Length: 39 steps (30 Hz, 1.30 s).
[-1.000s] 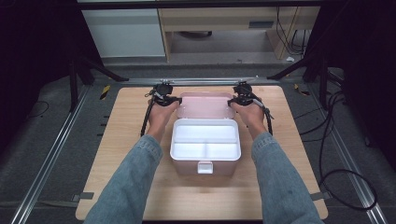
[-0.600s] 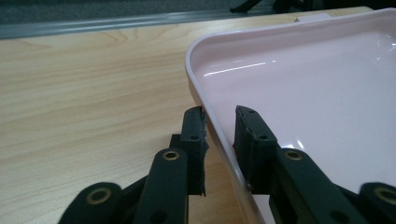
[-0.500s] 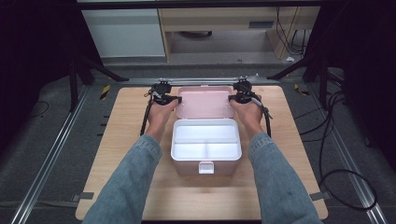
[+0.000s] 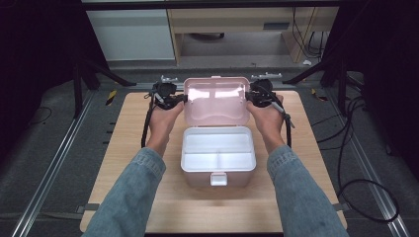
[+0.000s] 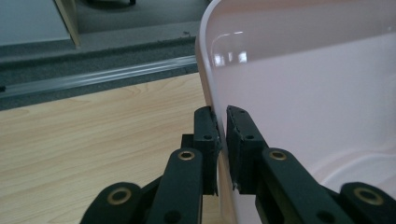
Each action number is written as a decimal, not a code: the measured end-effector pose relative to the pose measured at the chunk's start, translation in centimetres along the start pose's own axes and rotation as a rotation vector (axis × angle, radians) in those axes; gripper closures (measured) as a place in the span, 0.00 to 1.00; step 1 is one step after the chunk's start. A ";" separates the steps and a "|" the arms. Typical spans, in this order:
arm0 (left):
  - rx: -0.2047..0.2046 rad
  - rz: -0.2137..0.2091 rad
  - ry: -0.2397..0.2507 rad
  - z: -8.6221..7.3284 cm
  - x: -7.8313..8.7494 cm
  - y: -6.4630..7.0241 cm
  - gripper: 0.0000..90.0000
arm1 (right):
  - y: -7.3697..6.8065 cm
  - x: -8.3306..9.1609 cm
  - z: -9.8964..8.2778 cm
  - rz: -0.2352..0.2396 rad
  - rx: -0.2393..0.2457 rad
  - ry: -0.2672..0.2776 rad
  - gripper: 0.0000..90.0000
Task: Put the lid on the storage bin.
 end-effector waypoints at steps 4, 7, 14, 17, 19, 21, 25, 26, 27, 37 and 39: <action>-0.011 -0.006 0.016 -0.7 1.3 0.5 0.91 | -0.4 1.7 -0.3 -0.004 0.018 0.038 0.96; -0.019 -0.033 0.020 -1.5 1.9 0.9 0.90 | -0.6 2.8 -0.9 -0.004 0.028 0.065 0.96; -0.046 -0.082 0.065 -4.5 3.5 2.0 0.76 | -1.1 5.6 -3.3 0.007 0.053 0.143 0.96; -0.049 -0.106 0.075 -5.8 4.0 2.2 0.71 | -1.3 6.7 -4.5 0.019 0.055 0.177 0.96; -0.048 -0.113 0.083 -6.8 4.1 2.3 0.69 | -1.6 7.2 -5.2 0.020 0.063 0.195 0.96; -0.047 -0.112 0.086 -7.7 4.1 2.2 0.68 | -1.8 7.6 -5.8 0.011 0.075 0.211 0.96; -0.046 -0.114 0.091 -9.1 4.4 2.0 0.64 | -2.2 8.4 -7.1 0.024 0.081 0.224 0.96; -0.048 -0.115 0.093 -9.4 4.5 2.1 0.63 | -2.3 8.6 -7.5 0.029 0.081 0.226 0.96; -0.050 -0.117 0.093 -9.7 4.6 2.1 0.62 | -2.4 8.8 -7.8 0.033 0.083 0.227 0.96; -0.052 -0.121 0.117 -11.9 6.1 1.7 0.55 | -2.8 9.7 -11.0 0.101 0.080 0.234 0.91; -0.050 -0.129 0.118 -12.3 6.3 1.6 0.53 | -2.8 9.8 -11.5 0.130 0.072 0.229 0.89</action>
Point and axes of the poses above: each handheld gripper's, and its own axes: x roughly backward along the jaws, z roughly out of its top, y roughly to its right, the point moved 4 cm from there along -x, roughly forward along the jaws, and after that the axes turned 14 degrees about -y, right-handed, at the moved point
